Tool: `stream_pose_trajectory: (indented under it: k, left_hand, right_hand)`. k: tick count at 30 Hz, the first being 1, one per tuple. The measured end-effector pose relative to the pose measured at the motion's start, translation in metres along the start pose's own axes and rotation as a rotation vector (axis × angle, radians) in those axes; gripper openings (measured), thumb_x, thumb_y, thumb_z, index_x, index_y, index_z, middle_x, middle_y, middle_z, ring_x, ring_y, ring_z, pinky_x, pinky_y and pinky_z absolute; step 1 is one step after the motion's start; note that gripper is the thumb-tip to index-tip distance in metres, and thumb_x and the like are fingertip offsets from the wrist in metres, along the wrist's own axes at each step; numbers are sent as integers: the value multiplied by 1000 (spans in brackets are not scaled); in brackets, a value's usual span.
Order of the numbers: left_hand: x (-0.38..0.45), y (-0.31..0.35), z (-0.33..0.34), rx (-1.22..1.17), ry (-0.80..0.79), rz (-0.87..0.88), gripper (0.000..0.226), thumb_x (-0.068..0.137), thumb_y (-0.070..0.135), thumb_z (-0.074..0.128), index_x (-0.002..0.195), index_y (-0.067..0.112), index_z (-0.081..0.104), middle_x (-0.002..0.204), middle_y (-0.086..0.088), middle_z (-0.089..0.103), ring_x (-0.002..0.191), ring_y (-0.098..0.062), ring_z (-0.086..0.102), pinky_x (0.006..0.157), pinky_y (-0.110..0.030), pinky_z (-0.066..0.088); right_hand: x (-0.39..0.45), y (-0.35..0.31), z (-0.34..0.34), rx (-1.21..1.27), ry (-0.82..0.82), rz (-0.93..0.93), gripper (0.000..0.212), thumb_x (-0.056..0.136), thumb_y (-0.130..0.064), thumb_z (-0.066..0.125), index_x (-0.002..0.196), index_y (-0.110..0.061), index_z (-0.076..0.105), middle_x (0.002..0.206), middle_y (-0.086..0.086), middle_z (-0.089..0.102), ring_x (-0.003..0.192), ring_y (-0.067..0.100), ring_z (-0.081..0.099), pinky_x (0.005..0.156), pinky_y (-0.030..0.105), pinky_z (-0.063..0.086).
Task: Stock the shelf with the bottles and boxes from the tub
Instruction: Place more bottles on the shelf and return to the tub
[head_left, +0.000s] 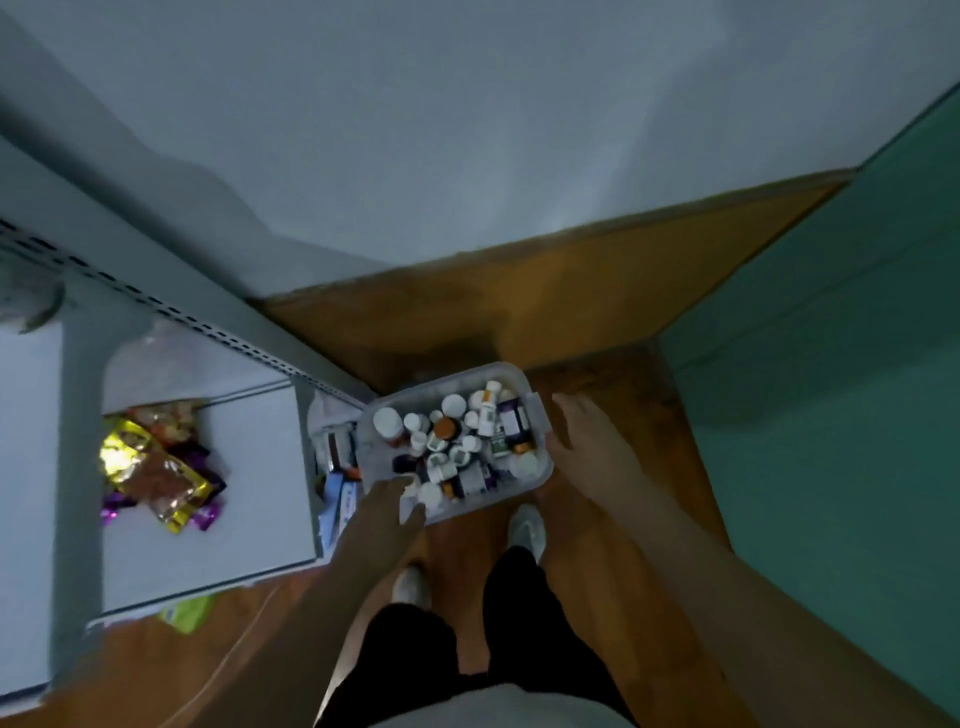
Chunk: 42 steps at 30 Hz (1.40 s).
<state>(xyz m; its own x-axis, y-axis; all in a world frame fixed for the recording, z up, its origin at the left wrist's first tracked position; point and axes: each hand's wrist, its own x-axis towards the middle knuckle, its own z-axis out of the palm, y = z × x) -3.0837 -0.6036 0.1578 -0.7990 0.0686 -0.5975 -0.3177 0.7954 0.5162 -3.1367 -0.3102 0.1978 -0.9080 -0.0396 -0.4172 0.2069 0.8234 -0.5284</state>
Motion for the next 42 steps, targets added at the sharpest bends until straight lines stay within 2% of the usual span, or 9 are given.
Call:
stream_pose_trajectory:
  k: [8, 14, 17, 26, 30, 33, 37, 39, 42]
  left_hand:
    - [70, -18, 52, -39, -52, -119, 51, 94, 28, 61, 135, 1, 50, 128, -22, 55, 118, -37, 55, 96, -40, 44]
    - [159, -25, 86, 31, 8, -117, 53, 91, 28, 60, 136, 4, 46, 137, -21, 48, 121, -41, 50, 94, -45, 44]
    - [199, -27, 98, 65, 16, -143, 65, 94, 32, 60, 147, 10, 31, 145, -18, 39, 128, -39, 45, 99, -46, 43]
    - [244, -36, 109, 36, 8, -159, 48, 86, 39, 69, 122, 12, 53, 117, -13, 61, 107, -31, 59, 88, -40, 50]
    - [226, -38, 102, -28, 38, -141, 47, 84, 32, 73, 123, 15, 55, 120, -9, 62, 110, -28, 59, 93, -39, 51]
    - [202, -32, 90, -96, 92, -137, 48, 81, 27, 75, 124, 18, 56, 122, -7, 61, 112, -26, 58, 90, -35, 48]
    - [158, -23, 74, -218, 172, -205, 47, 77, 31, 77, 119, 21, 58, 115, -3, 64, 107, -23, 59, 82, -26, 42]
    - [134, -17, 63, -292, 242, -260, 43, 76, 33, 77, 114, 22, 60, 107, 1, 66, 101, -20, 61, 79, -25, 41]
    - [92, -3, 41, -418, 354, -347, 41, 75, 31, 80, 109, 22, 59, 103, 3, 65, 95, -17, 60, 81, -30, 46]
  right_hand:
    - [91, 33, 77, -291, -154, -257, 50, 93, -21, 56, 140, -7, 44, 130, 15, 53, 108, 30, 55, 84, 40, 52]
    - [146, 57, 143, -630, -156, -381, 44, 78, -6, 67, 121, 1, 59, 114, 20, 62, 103, 34, 61, 88, 40, 51]
    - [162, 71, 170, -875, -261, -460, 41, 87, -11, 55, 125, 4, 57, 131, 26, 52, 120, 41, 51, 107, 50, 39]
    - [198, 72, 173, -1251, -382, -674, 54, 88, -33, 62, 138, -20, 48, 146, 10, 37, 130, 35, 38, 103, 44, 35]
    - [202, 55, 178, -1360, -410, -727, 47, 86, -37, 66, 130, -22, 60, 144, 6, 45, 127, 31, 46, 105, 41, 39]
    - [193, 53, 168, -1379, -417, -770, 38, 87, -35, 63, 123, -22, 64, 132, 6, 58, 117, 27, 56, 100, 40, 43]
    - [171, 50, 145, -1162, -366, -814, 38, 50, -19, 82, 86, -14, 71, 69, 5, 66, 62, 23, 63, 59, 30, 50]
    - [160, 38, 128, -1036, -401, -805, 52, 58, -19, 82, 105, -8, 64, 84, 10, 65, 73, 26, 64, 60, 32, 47]
    - [134, 24, 98, -815, -406, -613, 64, 88, -47, 65, 139, -15, 40, 125, 8, 55, 110, 25, 55, 78, 33, 45]
